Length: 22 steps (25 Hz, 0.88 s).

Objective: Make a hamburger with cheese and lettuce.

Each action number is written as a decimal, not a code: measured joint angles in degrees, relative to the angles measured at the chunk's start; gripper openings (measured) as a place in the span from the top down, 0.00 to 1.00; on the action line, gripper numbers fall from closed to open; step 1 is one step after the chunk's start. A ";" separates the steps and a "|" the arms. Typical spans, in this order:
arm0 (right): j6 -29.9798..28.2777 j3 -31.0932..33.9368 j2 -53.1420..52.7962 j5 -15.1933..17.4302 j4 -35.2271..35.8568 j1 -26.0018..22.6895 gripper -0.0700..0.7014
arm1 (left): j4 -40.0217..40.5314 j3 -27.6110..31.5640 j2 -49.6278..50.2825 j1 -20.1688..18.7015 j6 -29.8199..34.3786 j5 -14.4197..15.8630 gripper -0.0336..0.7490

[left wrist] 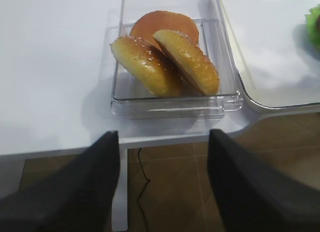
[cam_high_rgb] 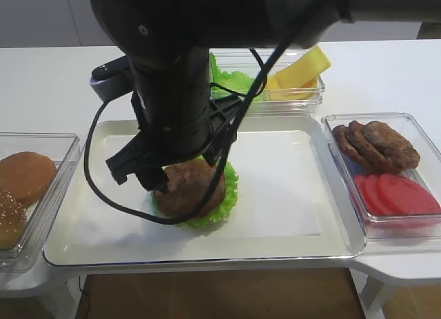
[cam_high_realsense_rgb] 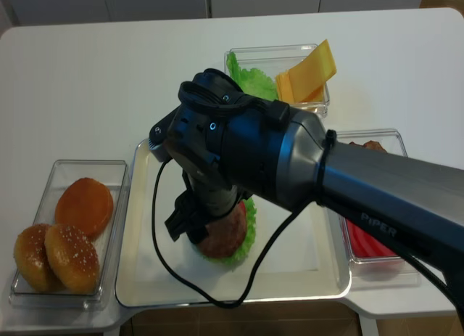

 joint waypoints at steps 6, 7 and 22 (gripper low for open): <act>-1.22 0.00 -0.60 0.00 2.81 0.00 0.19 | 0.00 0.00 0.00 0.00 0.00 0.00 0.43; -1.22 0.00 -1.12 -0.11 3.09 0.00 0.19 | 0.00 0.00 0.00 0.00 0.00 0.00 0.43; -7.10 0.10 -10.64 0.36 6.86 -6.34 0.19 | 0.00 0.00 0.00 0.00 0.00 0.00 0.43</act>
